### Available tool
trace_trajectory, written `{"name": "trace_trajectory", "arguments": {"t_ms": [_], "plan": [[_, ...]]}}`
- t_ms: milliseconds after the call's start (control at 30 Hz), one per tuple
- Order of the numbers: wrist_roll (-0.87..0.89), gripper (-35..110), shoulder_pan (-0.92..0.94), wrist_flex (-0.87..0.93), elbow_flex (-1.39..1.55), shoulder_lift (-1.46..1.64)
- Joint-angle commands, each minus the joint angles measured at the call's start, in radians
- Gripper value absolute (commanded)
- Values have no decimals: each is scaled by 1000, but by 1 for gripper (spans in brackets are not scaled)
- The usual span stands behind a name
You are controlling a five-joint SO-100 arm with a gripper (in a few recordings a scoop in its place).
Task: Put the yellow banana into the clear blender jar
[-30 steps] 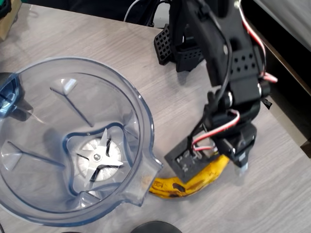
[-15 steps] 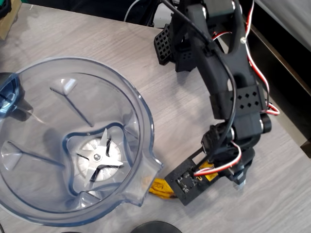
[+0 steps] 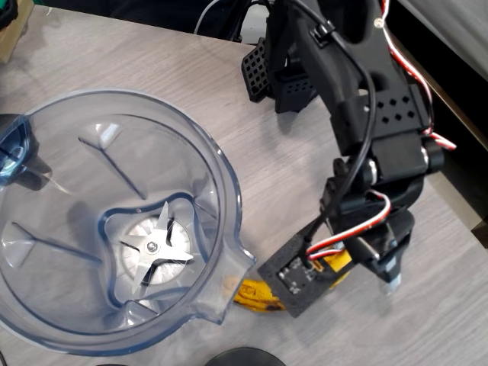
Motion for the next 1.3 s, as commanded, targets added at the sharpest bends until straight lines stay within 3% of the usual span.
{"name": "trace_trajectory", "arguments": {"t_ms": [0,633,800,967,1267], "plan": [[-20,30,43,-31,-48,-38],[-20,29,-5,-172,-48,-301],[-9,22,-11,-175,-48,-298],[20,0,-2,-144,-80,-291],[31,0,0,-126,-89,-221]]}}
